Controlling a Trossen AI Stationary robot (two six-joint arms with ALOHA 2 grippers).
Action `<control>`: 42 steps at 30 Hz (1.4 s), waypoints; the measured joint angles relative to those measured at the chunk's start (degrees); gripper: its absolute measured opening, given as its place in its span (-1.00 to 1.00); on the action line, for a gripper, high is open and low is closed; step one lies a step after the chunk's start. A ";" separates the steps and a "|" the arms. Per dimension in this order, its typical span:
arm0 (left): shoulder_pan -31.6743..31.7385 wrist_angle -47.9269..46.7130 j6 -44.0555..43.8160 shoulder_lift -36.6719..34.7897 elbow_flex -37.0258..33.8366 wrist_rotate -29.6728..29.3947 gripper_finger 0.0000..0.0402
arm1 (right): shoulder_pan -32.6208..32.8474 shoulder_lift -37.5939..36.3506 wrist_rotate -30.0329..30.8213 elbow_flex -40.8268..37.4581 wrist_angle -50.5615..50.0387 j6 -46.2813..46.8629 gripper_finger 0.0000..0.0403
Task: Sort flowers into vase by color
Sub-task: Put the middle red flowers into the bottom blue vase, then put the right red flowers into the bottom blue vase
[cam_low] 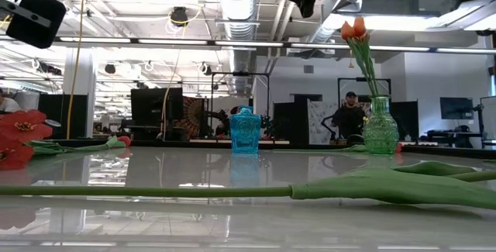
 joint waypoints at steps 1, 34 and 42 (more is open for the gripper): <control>0.01 0.06 -0.09 -0.02 0.00 -0.04 -0.84 | 0.00 0.00 0.00 0.00 -0.45 -0.21 0.45; 0.03 -45.47 -24.45 -0.02 19.79 1.30 -0.57 | 1.95 0.00 -0.02 0.00 -1.48 -14.87 0.45; 0.03 -60.45 -29.55 0.00 26.70 1.67 -0.57 | 1.95 -0.09 0.13 0.00 -1.60 -19.71 0.45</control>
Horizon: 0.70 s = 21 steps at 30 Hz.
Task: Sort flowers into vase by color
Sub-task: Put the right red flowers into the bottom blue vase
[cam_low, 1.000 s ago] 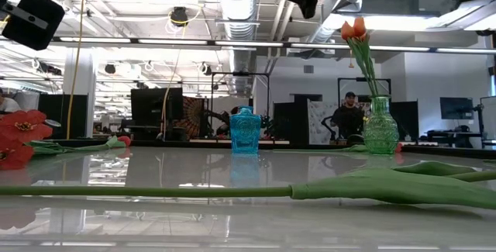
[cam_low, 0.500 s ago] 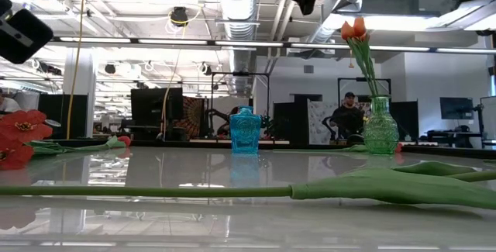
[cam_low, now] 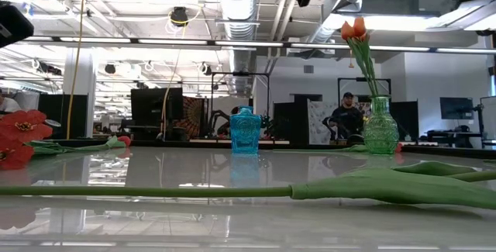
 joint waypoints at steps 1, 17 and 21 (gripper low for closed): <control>0.00 -1.49 -0.94 0.00 0.42 -0.78 -0.57 | 0.00 0.00 0.00 0.00 -0.07 -0.12 0.45; 6.32 -10.33 -3.39 -0.02 6.15 -28.27 -0.57 | -2.47 -10.25 -0.01 0.07 -26.63 0.64 0.45; 10.21 -7.29 -1.07 0.19 6.15 -30.71 -0.58 | -2.75 -13.30 0.00 0.07 -38.85 0.62 0.45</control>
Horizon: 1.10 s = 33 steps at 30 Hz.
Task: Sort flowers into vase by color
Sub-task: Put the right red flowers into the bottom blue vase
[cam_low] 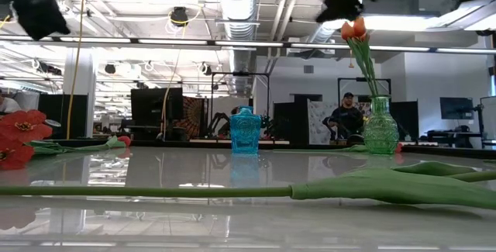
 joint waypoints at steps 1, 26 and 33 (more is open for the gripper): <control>1.10 1.62 1.32 0.41 0.00 -0.46 -0.58 | 0.07 -0.48 0.00 0.01 -2.92 -0.06 0.45; 32.54 19.20 22.26 19.01 -0.04 20.69 -0.71 | 16.39 6.90 -3.94 -0.01 -43.54 -17.50 0.45; 34.35 21.74 23.95 21.94 -0.04 23.76 -0.71 | 23.74 12.57 -5.27 -2.19 -49.41 -25.54 0.45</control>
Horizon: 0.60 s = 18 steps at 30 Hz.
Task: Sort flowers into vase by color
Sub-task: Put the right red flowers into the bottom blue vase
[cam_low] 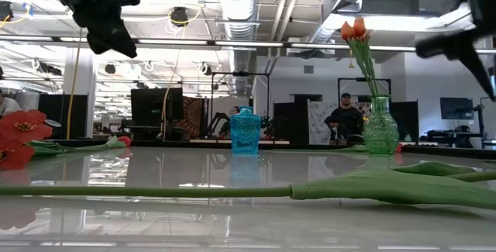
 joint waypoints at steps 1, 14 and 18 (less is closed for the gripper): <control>0.08 0.09 0.00 0.04 -0.02 -0.04 -0.71 | 0.97 0.48 -0.61 -0.99 0.10 -0.73 0.45; 0.09 1.09 -0.54 -0.28 -0.02 0.92 -0.71 | 8.82 2.74 -1.62 -11.69 10.95 -5.52 0.45; 0.09 1.16 -1.49 -0.28 -0.02 1.44 -0.71 | 9.90 2.68 -1.43 -14.87 15.27 -5.49 0.45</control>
